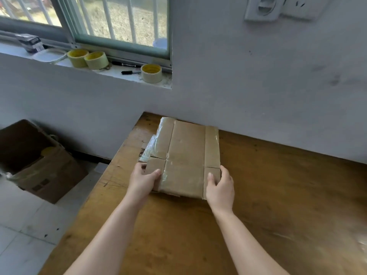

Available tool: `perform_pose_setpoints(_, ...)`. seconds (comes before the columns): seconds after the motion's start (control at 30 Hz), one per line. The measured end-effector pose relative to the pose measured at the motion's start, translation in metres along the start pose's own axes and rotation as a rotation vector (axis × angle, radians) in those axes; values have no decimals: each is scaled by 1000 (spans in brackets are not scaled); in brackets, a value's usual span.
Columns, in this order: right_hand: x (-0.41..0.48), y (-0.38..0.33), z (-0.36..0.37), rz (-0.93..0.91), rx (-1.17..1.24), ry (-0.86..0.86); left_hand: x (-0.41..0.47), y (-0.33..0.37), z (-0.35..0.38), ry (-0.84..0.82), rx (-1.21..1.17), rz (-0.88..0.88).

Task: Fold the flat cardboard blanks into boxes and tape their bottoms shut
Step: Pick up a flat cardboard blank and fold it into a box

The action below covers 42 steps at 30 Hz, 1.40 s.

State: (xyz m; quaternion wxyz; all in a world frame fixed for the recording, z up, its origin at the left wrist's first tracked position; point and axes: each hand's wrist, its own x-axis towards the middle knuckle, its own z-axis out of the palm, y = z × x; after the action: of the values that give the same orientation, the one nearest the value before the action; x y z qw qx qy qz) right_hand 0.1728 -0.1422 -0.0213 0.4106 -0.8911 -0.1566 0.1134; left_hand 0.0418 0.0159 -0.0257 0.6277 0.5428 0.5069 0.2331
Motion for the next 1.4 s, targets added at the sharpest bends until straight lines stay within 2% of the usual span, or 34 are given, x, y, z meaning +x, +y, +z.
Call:
perform_pose_setpoints(0.17,-14,33,-65,-46,38,59,-63,-12,43,18,-47,32)
perform_pose_setpoints(0.47,-33,118,-192,-47,66,67,-181,-40,140,-7,-128,90)
perform_pose_setpoints(1.13,-76,248,-353,104,138,235,-314,-73,277,-242,129,166)
perform_pose_setpoints(1.4,-40,313,-440,93,172,208,-352,-90,375,-274,218,68)
